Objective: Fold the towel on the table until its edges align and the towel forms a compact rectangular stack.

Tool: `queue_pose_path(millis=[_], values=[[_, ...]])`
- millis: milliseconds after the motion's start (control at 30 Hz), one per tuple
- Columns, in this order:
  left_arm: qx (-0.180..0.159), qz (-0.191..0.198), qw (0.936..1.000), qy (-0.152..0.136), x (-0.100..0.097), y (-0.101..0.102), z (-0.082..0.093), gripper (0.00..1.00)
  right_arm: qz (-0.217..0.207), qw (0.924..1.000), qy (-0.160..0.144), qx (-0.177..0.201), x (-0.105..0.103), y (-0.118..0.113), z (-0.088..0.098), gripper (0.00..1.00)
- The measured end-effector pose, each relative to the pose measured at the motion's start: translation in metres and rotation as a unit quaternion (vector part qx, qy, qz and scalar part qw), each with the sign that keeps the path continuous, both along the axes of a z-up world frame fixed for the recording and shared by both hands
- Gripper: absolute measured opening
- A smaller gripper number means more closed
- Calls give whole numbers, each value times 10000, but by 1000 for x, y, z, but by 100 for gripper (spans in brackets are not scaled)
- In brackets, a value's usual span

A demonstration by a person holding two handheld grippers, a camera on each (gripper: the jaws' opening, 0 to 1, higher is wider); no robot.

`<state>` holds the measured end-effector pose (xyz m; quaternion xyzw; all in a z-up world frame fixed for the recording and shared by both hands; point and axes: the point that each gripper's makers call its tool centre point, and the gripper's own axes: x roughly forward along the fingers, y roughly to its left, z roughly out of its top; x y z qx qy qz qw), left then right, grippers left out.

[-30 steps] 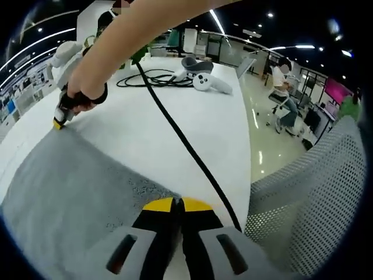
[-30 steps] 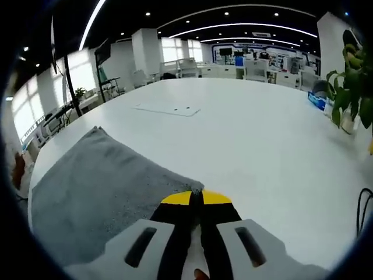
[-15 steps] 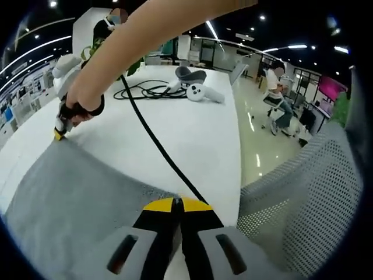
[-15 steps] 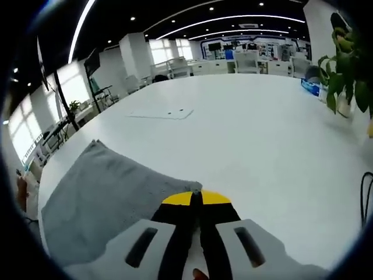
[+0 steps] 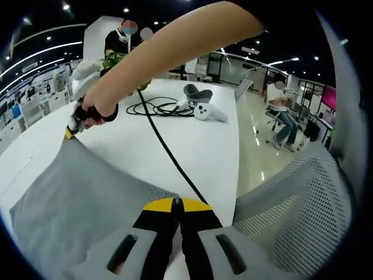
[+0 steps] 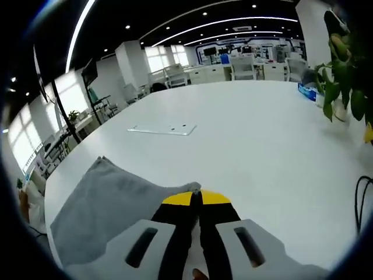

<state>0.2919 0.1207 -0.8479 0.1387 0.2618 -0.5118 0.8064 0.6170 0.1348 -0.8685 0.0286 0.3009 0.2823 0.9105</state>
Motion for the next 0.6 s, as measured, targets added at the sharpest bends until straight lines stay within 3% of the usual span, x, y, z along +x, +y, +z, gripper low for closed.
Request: queue_pose_path(millis=[167, 233, 333, 400, 600], values=[[-79, 89, 9999, -96, -1, 6, 10, 3, 40, 9999, -92, 60, 0, 7, 11, 0], [30, 85, 9999, -97, -1, 9, 9, 3, -13, 9998, -67, 175, 0, 10, 14, 0], [-68, 150, 9998, -86, -2, 14, 15, 3, -126, 9992, -15, 381, -1, 17, 25, 0], [-59, 150, 9998, -144, -3, 17, 18, 3, -67, 9994, -64, 322, 2, 22, 25, 0], [-110, 256, 9992, -297, -4, 28, 32, 3, 36, 9992, -204, 331, 0, 40, 50, 0]])
